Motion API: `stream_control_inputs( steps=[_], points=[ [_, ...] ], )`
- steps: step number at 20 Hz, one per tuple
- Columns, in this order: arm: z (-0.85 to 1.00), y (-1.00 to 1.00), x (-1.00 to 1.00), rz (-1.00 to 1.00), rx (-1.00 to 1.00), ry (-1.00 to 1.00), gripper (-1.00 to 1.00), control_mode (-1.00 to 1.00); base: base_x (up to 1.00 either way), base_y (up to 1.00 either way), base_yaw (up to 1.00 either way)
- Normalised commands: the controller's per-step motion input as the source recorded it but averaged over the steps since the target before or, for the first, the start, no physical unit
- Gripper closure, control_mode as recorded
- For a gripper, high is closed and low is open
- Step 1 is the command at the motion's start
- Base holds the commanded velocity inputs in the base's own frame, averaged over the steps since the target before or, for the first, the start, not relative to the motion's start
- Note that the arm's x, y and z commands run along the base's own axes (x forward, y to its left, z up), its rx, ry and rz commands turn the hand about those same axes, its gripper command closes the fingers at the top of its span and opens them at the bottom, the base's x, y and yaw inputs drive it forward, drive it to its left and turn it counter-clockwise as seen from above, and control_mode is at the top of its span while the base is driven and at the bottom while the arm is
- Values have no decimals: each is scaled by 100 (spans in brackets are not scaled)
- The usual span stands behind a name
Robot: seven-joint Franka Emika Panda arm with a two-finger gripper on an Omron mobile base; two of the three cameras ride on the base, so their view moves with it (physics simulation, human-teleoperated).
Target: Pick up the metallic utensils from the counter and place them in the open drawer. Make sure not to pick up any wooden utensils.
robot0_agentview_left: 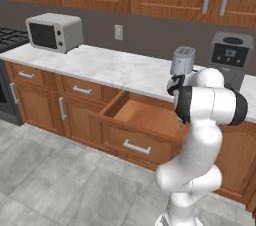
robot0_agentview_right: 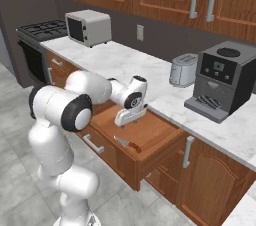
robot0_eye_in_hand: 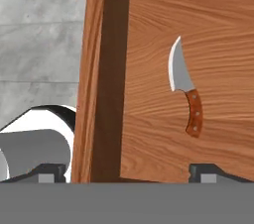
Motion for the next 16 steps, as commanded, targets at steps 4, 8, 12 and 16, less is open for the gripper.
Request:
stream_control_inputs(
  steps=[4, 8, 12, 16],
  points=[
    [39, 62, -100, 0, 0, -1, -100, -100, 0, 0, 0],
    [48, 98, -97, 1, 0, -20, -100, -100, 0, 0, 0],
    [38, 97, -83, 0, 0, -53, -100, -100, 0, 0, 0],
    [3, 100, -85, 17, -1, -56, -100, -100, 0, 0, 0]
  ],
)
